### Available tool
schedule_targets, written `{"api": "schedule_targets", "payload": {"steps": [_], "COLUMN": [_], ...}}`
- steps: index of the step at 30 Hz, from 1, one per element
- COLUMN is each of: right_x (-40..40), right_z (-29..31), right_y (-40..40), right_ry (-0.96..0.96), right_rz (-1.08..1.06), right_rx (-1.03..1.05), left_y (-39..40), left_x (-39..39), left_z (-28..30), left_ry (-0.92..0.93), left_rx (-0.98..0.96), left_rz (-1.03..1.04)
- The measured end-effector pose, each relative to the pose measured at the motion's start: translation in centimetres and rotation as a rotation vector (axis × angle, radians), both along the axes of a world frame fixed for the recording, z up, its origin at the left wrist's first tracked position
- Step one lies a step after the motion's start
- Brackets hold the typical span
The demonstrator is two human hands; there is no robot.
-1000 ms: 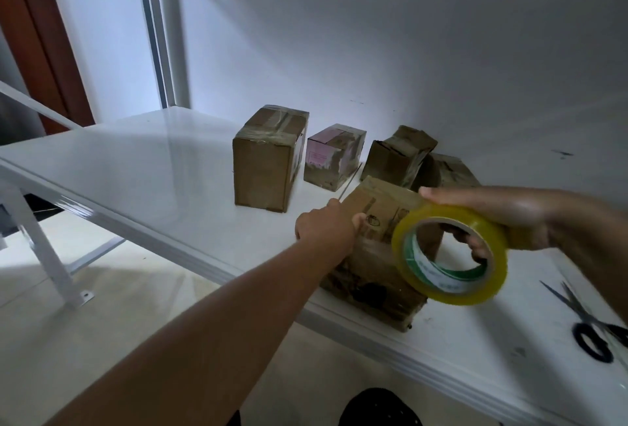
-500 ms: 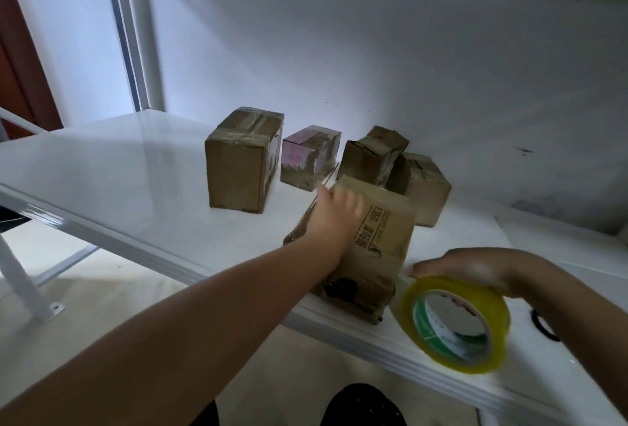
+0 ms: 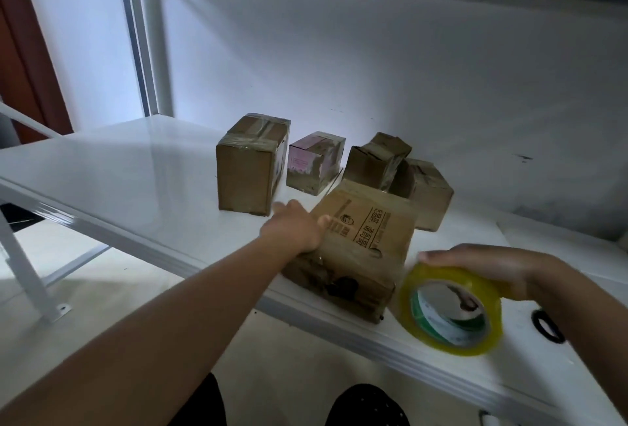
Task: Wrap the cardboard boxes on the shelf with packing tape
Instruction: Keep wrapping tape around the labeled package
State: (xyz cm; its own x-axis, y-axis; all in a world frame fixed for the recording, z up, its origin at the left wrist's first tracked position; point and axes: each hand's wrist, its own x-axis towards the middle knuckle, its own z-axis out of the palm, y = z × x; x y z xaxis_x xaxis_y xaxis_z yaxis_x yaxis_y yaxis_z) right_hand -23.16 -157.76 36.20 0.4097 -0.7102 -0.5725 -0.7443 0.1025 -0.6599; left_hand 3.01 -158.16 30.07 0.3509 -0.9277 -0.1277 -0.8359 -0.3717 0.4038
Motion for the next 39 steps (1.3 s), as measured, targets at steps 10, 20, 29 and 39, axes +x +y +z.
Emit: {"api": "schedule_targets", "payload": {"steps": [10, 20, 29, 39], "right_x": [6.4, 13.0, 11.6, 11.8], "right_z": [6.8, 8.4, 6.8, -0.2], "right_y": [0.8, -0.5, -0.2, 1.0], "right_ry": [-0.857, -0.764, -0.261, -0.4], "right_rz": [-0.013, -0.154, -0.022, -0.054], "right_rx": [0.037, -0.009, -0.012, -0.1], "left_y": [-0.4, 3.5, 1.5, 2.5], "left_x": [2.7, 1.5, 3.3, 6.2], "left_z": [-1.2, 0.6, 1.0, 6.8], "left_ry": [0.768, 0.392, 0.435, 0.13], "left_rx": [-0.32, -0.742, -0.608, 0.114], "left_rz": [-0.019, -0.407, -0.171, -0.571]}}
